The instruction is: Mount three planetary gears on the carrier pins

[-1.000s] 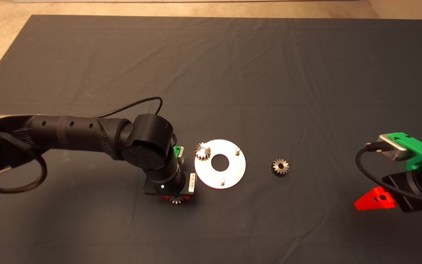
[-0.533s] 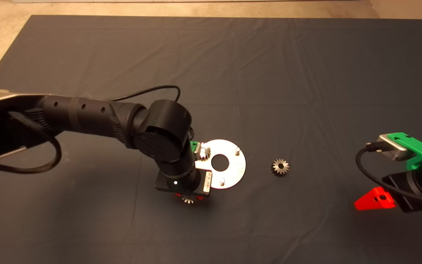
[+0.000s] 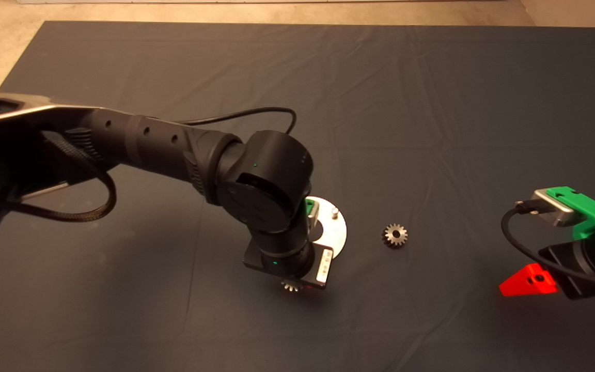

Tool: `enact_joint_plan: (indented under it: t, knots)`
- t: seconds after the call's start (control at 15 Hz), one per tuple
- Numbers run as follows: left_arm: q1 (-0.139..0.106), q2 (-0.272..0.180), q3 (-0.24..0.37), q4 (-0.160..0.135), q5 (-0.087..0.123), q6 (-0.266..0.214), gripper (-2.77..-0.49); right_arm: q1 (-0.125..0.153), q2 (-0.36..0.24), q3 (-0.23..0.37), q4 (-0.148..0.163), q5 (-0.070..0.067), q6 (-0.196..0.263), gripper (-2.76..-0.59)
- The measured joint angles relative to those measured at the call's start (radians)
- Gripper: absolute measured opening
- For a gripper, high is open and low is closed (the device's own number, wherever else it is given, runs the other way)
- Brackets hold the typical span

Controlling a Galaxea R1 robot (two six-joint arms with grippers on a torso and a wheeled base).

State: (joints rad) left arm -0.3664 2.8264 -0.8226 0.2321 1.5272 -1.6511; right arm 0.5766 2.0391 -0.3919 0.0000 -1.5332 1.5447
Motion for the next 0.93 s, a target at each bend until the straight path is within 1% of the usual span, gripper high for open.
enact_joint_plan:
  t: [0.2,0.47,0.73,0.93]
  knots:
    - [-0.006,0.039,-0.014,-0.004,0.0,0.015,-2.33,0.0,0.001,0.0,0.0,0.0,0.0,-0.61]
    - [-0.008,0.083,-0.086,-0.004,0.0,0.025,-2.33,0.0,0.001,0.0,0.0,0.0,0.0,-0.61]
    - [-0.008,0.089,-0.166,-0.004,0.001,0.024,-2.33,0.0,0.001,0.0,0.0,0.0,0.0,-0.61]
    - [-0.008,0.096,-0.183,-0.004,0.0,0.001,-2.33,0.0,0.001,0.0,0.0,0.0,0.0,-0.61]
